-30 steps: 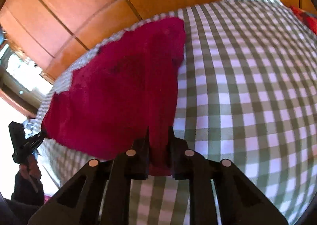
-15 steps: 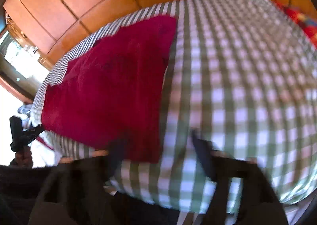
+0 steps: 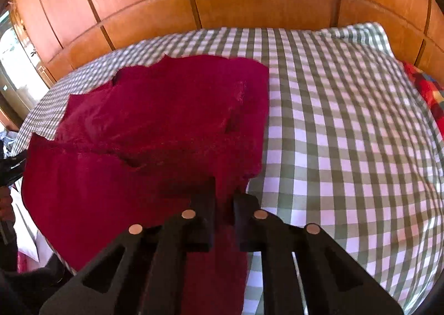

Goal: Fold small clothes

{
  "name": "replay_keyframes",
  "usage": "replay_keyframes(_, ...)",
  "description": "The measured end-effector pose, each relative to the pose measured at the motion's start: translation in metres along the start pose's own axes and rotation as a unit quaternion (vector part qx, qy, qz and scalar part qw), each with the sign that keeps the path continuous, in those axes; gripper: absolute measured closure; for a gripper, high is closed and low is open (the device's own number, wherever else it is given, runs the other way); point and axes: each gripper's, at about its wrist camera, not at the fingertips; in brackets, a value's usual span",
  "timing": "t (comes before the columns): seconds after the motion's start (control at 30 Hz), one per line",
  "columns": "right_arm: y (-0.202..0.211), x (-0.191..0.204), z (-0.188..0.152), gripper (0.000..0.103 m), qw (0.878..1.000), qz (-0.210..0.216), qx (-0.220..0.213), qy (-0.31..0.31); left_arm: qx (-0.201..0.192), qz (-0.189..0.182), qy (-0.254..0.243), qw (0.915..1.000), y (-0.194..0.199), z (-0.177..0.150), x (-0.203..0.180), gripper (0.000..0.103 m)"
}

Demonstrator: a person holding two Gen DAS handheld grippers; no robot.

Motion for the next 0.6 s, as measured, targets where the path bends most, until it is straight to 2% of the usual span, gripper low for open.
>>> replay_keyframes(0.03,0.007,0.004,-0.002,0.095,1.000,-0.002,-0.005,0.006,-0.006,0.005,-0.008,0.9999,0.002,-0.003,-0.004,0.095)
replay_keyframes(0.17,0.038,0.011,0.001,0.096,0.999,0.015,-0.036,0.013,-0.036,-0.002,-0.021,0.9991,0.017,-0.004,-0.021,0.095)
replay_keyframes(0.33,0.067,0.007,0.037,0.096,0.995,0.047,-0.090,-0.013,-0.074,0.000,-0.066,0.9951,0.044,0.026,-0.052,0.095)
replay_keyframes(0.47,0.051,-0.005,0.088,0.096,0.992,0.050,-0.105,-0.041,-0.092,0.025,-0.075,0.9926,0.036,0.064,-0.060,0.095)
replay_keyframes(0.6,0.012,-0.018,0.127,0.096,0.994,0.032,-0.086,-0.058,-0.077,0.060,-0.077,0.9922,-0.001,0.105,-0.056,0.095)
Point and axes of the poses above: each gripper's, at about its wrist camera, not at the fingertips, and y roughly against the way its jaws point, x to its left, z to its top, and after that the axes turned 1 degree about z, right-handed
